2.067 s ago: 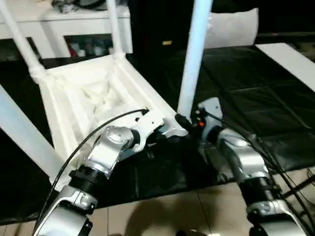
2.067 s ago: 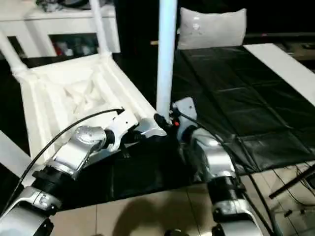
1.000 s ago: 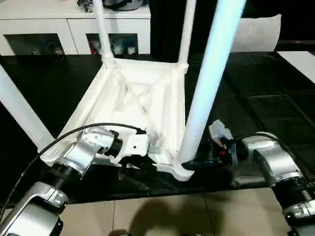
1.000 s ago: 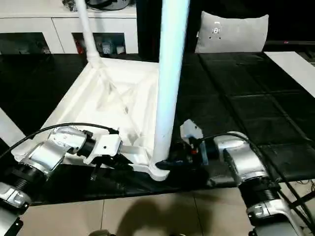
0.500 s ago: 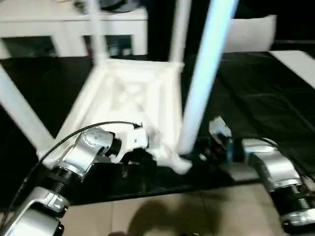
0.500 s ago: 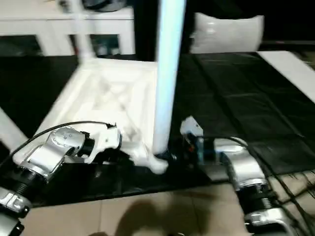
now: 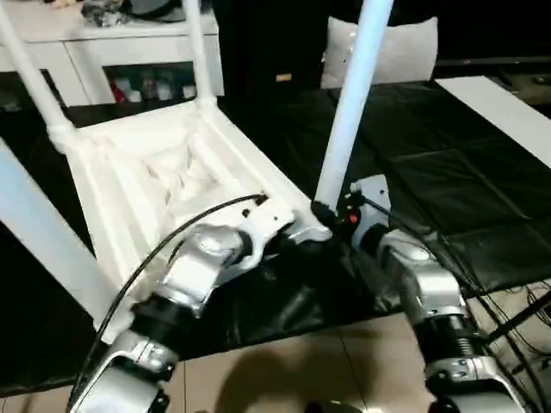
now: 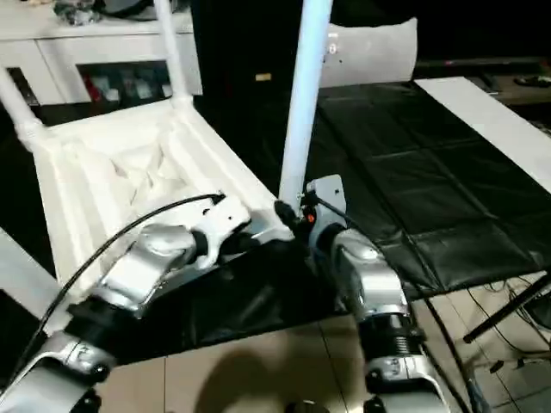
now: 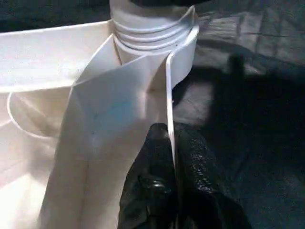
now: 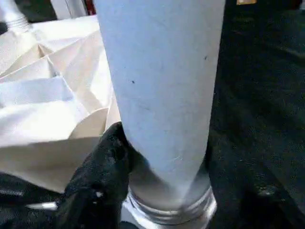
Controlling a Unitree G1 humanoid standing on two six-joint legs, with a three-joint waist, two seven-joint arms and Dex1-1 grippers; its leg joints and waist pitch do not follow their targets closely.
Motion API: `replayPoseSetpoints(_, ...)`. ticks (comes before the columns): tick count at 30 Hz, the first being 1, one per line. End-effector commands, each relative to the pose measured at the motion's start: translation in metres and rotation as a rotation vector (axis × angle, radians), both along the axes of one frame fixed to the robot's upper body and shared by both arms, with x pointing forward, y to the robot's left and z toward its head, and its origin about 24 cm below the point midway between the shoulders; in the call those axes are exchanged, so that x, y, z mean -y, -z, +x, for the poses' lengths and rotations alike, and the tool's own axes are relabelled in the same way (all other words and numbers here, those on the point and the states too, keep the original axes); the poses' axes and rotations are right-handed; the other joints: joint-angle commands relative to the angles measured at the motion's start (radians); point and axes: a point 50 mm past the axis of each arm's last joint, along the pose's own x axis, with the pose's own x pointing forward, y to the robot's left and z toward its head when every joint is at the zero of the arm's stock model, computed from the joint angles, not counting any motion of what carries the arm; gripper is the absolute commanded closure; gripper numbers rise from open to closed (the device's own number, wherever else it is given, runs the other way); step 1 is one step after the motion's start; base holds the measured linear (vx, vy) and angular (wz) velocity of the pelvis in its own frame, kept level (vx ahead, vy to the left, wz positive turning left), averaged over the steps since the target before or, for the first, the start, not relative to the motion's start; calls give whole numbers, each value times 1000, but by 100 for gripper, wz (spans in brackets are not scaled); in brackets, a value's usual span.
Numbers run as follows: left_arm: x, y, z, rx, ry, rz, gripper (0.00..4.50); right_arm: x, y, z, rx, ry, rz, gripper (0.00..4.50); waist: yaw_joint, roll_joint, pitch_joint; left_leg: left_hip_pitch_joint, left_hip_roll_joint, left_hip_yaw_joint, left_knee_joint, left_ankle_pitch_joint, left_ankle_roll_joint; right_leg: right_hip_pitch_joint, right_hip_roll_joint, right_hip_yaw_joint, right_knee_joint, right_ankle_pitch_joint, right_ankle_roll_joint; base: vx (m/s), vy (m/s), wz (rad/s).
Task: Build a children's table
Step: Rotate leg to tighten
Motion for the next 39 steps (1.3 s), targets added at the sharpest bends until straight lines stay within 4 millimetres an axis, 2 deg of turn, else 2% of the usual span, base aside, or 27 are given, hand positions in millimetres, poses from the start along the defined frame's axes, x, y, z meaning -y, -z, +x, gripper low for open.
replayPoseSetpoints(1,17,-16,1,84,86,-13,450,-15,3,-4,-22,-82,36,176,10,-7,-69,-8,12,-5,-67,-193,71,56,-50,39,-86,-445,-85,0,0,0)
replayPoseSetpoints(2,15,-15,1,89,94,-1,450,-13,2,-4,-10,-88,39,158,11,-3,-71,-9,13,-5,-67,-186,73,58,-52,41,-83,-424,-93,0,0,0)
replayPoseSetpoints(4,7,-12,1,95,108,24,450,0,-4,-4,46,-126,8,142,15,-4,-71,-10,13,-4,-67,-179,77,60,-53,43,-80,-401,-103,0,0,0)
replayPoseSetpoints(5,3,-10,2,94,112,32,450,7,-6,-5,76,-153,-15,135,19,1,-72,-8,14,-3,-66,-180,80,60,-53,44,-80,-389,-108,0,0,0)
replayPoseSetpoints(7,-1,-9,2,97,123,41,450,15,-10,-5,99,-185,-23,115,27,0,-73,-10,16,-1,-65,-161,88,63,-53,46,-73,-350,-123,0,0,0)
replayPoseSetpoints(10,-10,-7,2,99,168,57,450,33,-18,-8,124,-288,-45,84,36,-1,-72,-7,16,0,-65,-171,93,62,-52,47,-73,-351,-131,0,0,0)
replayPoseSetpoints(13,-18,-7,-2,87,251,57,450,48,-23,-17,111,-432,-81,78,45,-3,-70,-5,17,1,-65,-189,100,63,-52,48,-76,-374,-125,0,0,0)
replayPoseSetpoints(15,-27,-4,-12,50,406,61,450,59,-27,-25,79,-587,-96,78,51,-4,-71,-3,18,0,-65,-190,104,62,-52,47,-76,-379,-124,0,0,0)
replayPoseSetpoints(17,-29,-3,-14,38,441,64,450,62,-28,-27,72,-618,-100,78,57,1,-71,-3,22,0,-66,-178,103,61,-55,50,-70,-350,-140,0,0,0)
replayPoseSetpoints(20,-37,-1,-19,27,541,117,450,66,-29,-27,73,-680,-126,78,63,1,-72,-1,25,1,-66,-179,97,59,-53,50,-65,-320,-165,0,0,0)
replayPoseSetpoints(21,-39,-1,-21,21,580,126,450,67,-30,-27,70,-703,-129,94,66,-1,-72,1,26,3,-67,-179,90,59,-54,52,-63,-314,-170,0,0,0)
replayPoseSetpoints(24,-42,-1,-29,-15,709,127,450,62,-30,-29,38,-799,-114,107,81,0,-73,5,29,4,-68,-180,83,59,-55,54,-58,-305,-178,0,0,0)
replayPoseSetpoints(25,-42,-1,-30,-18,723,130,450,61,-30,-29,36,-810,-113,122,83,1,-74,5,29,4,-69,-182,79,60,-55,53,-56,-302,-182,0,0,0)
replayPoseSetpoints(26,-42,-1,-31,-22,747,134,450,60,-29,-30,32,-831,-109,128,85,-3,-73,5,28,5,-69,-183,79,59,-55,54,-58,-305,-180,0,0,0)
replayPoseSetpoints(27,-43,-1,-32,-27,780,143,450,56,-29,-31,22,-867,-98,133,87,0,-72,5,29,4,-68,-186,78,59,-56,54,-57,-307,-179,0,0,0)
replayPoseSetpoints(29,-43,-1,-32,-27,808,153,450,51,-27,-33,5,-911,-80,152,90,-3,-72,4,29,5,-69,-182,74,60,-56,55,-58,-313,-173,0,0,0)
replayPoseSetpoints(35,-39,-2,-31,-23,838,155,450,40,-21,-39,-49,-995,-39,201,100,-1,-72,7,30,3,-71,-189,59,59,-58,54,-63,-360,-154,0,0,0)
replayPoseSetpoints(39,-39,-2,-30,-24,842,150,450,40,-19,-41,-72,-1010,-24,233,102,-2,-71,6,29,3,-72,-189,51,60,-58,54,-63,-367,-147,0,0,0)
